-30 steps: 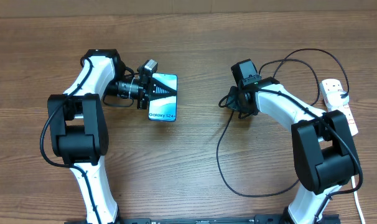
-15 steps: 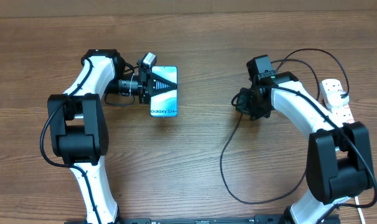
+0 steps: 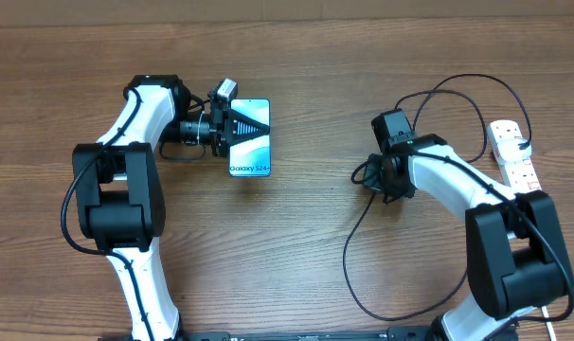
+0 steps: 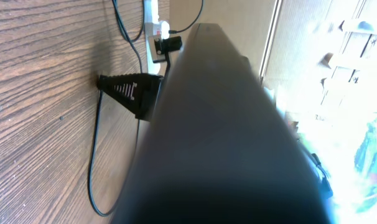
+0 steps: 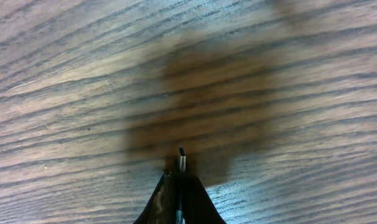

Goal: Plug charger to phone and switch on socket
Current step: 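Grasp the black cable near its USB-C tip with the right gripper, then lift the cable tip and carry it toward the phone's bottom port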

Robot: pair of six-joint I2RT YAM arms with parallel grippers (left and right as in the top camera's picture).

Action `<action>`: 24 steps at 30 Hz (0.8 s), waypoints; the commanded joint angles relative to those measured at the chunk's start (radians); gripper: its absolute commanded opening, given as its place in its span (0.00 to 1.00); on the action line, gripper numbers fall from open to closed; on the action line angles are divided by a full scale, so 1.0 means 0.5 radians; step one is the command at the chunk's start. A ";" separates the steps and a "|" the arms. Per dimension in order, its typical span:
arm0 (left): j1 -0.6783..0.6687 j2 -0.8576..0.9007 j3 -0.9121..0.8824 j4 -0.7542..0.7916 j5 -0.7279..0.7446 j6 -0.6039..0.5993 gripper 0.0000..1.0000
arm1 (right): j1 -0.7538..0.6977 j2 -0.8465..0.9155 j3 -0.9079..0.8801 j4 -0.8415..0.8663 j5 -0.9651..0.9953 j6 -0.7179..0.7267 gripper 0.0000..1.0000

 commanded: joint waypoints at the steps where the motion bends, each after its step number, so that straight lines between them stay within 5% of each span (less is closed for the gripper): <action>1: -0.015 -0.037 0.032 -0.001 0.096 0.060 0.04 | 0.004 0.064 -0.166 -0.041 -0.056 0.016 0.04; 11: -0.015 -0.037 0.032 -0.001 0.098 0.060 0.04 | -0.010 0.063 -0.100 -0.057 -0.187 -0.043 0.04; 19: -0.015 -0.037 0.032 -0.035 0.034 -0.144 0.04 | -0.130 -0.183 0.257 -0.387 -1.379 -0.805 0.04; 24: -0.016 -0.037 0.046 -0.067 0.235 0.175 0.05 | -0.134 -0.476 0.261 -0.419 -2.136 -1.073 0.04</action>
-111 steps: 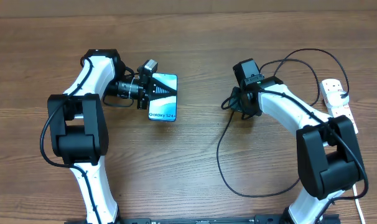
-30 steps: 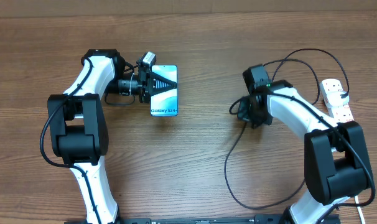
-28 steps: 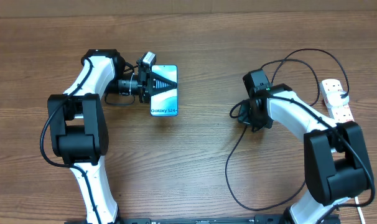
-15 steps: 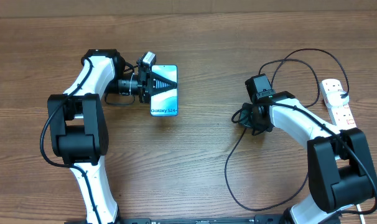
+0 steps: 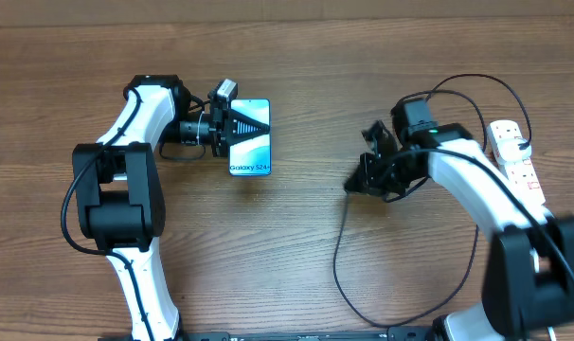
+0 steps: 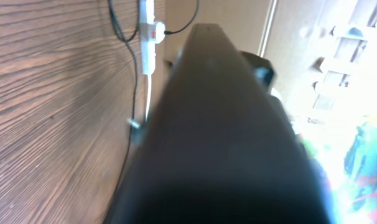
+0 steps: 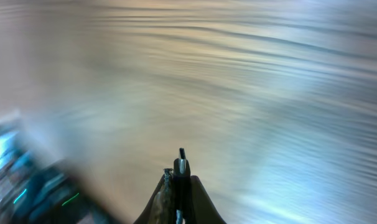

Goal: Plug charger to phone and switch on socket
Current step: 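Lift the cable tip and carry it toward the phone's bottom port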

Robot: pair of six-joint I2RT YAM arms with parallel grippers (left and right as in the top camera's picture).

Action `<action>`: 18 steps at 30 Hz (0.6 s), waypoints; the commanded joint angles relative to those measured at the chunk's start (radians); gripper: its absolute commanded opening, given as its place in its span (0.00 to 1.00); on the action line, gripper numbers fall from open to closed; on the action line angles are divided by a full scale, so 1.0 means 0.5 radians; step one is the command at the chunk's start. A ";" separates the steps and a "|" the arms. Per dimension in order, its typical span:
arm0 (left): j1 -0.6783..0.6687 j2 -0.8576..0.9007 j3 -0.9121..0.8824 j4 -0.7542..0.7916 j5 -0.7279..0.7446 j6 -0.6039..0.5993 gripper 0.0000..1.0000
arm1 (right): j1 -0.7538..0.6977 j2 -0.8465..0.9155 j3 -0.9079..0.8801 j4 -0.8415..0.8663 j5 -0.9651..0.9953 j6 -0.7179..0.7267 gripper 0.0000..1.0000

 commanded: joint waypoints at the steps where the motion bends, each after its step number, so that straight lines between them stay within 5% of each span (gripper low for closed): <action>1: -0.021 -0.038 0.046 -0.059 0.176 0.223 0.04 | 0.007 -0.228 0.060 -0.031 -0.655 -0.261 0.04; 11: -0.069 -0.048 0.116 -0.523 0.178 0.573 0.04 | 0.230 -0.304 0.059 -0.172 -0.947 -0.337 0.04; 18: -0.072 -0.167 0.245 -0.536 0.179 0.508 0.04 | 0.397 -0.304 0.059 0.013 -1.077 -0.180 0.04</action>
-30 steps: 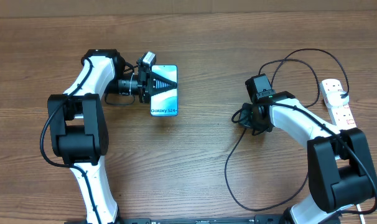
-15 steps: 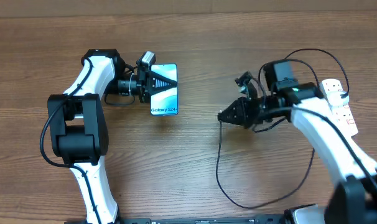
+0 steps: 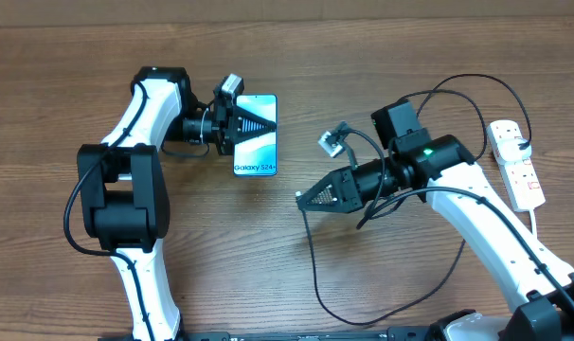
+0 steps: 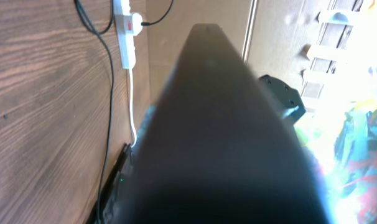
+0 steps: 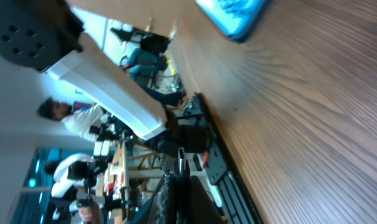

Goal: Plug charger to phone and switch on socket
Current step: 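Lift the cable tip and carry it toward the phone's bottom port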

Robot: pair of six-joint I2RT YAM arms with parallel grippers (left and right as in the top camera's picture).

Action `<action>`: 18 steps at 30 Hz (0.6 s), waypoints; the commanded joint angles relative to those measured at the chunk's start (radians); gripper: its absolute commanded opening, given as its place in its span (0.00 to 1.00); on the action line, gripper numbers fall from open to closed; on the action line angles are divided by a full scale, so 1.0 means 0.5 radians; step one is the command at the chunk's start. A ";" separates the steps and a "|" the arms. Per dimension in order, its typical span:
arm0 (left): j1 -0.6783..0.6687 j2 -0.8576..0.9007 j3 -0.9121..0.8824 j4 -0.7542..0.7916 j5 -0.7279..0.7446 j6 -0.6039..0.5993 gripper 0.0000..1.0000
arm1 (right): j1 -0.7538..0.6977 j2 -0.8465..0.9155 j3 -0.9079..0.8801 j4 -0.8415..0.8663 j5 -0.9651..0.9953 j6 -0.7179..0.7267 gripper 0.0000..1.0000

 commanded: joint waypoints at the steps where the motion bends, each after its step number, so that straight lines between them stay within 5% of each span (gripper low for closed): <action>1: -0.002 -0.174 0.124 -0.014 0.099 0.036 0.05 | 0.053 -0.005 0.024 0.095 -0.133 0.151 0.04; 10: -0.002 -0.256 0.397 -0.014 0.097 -0.294 0.05 | 0.068 -0.005 0.024 0.697 -0.123 0.816 0.04; 18: -0.014 -0.256 0.443 -0.013 0.096 -0.426 0.04 | 0.095 -0.005 0.024 0.969 -0.124 1.034 0.04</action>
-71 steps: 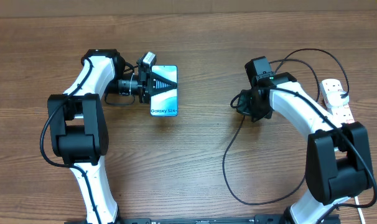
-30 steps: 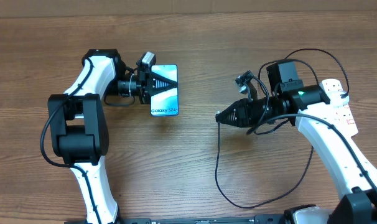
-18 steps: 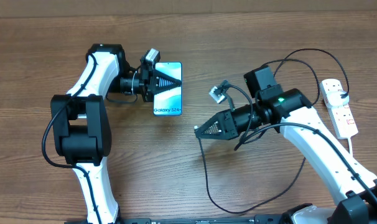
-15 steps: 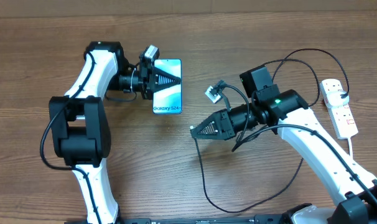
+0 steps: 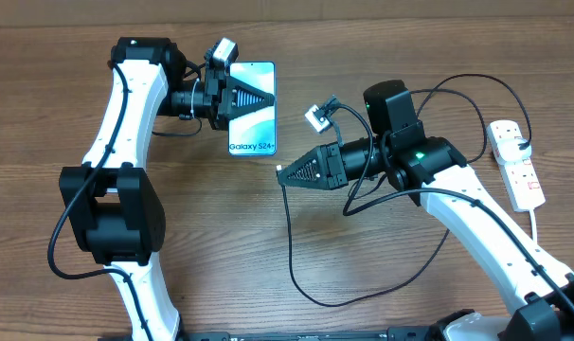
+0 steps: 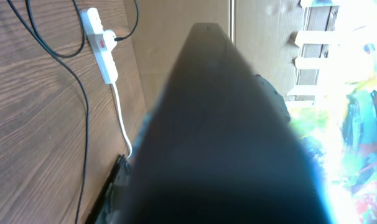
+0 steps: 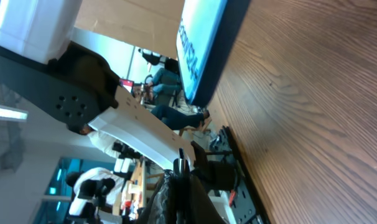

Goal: Plug charger to phone and switch on socket
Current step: 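Lift the cable tip and carry it toward the phone's bottom port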

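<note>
My left gripper [image 5: 254, 100] is shut on the phone [image 5: 254, 133], a lit "Galaxy S24+" screen held off the table at the back left. In the left wrist view the phone's dark body [image 6: 219, 137] fills the middle. My right gripper [image 5: 292, 172] is shut on the charger plug [image 7: 181, 165], pointing left, its tip just below and right of the phone's lower end. In the right wrist view the phone [image 7: 204, 43] hangs ahead of the plug. The black cable [image 5: 292, 246] loops back to the white socket strip [image 5: 514, 161] at the far right.
The cable loops over the wooden table [image 5: 173, 275] in front of the right arm and behind it near the strip. The strip [image 6: 101, 40] shows a red switch in the left wrist view. The table's back edge runs just behind the phone.
The left gripper has carried the phone further back and a little left. The right gripper with the plug has moved left and back, closer to the phone's lower end.
First the left gripper was shut on the phone low over the table while the right gripper pointed down at the table with the plug. Then the right gripper was raised and turning. Later it pointed left toward the phone, and now the plug tip is near the phone.
</note>
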Robot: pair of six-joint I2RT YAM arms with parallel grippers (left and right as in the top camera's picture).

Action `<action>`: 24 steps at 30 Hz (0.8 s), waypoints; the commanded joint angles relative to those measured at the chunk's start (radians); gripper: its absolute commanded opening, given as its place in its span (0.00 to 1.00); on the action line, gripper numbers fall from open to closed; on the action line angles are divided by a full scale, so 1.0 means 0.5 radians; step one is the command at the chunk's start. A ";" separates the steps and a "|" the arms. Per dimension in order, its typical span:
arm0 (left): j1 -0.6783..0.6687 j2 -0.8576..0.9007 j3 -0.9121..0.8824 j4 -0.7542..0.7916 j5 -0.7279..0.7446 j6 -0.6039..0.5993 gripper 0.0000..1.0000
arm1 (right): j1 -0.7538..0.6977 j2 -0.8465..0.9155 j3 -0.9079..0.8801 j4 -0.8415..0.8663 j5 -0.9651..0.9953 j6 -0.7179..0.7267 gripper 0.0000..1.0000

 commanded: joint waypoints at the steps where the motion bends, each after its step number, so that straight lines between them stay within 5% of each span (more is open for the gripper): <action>1: -0.011 -0.069 0.055 -0.007 0.093 -0.129 0.04 | 0.014 -0.005 0.024 0.063 -0.037 0.166 0.04; 24: -0.035 -0.069 0.055 -0.005 0.092 -0.266 0.04 | 0.104 -0.005 0.024 0.323 0.012 0.414 0.04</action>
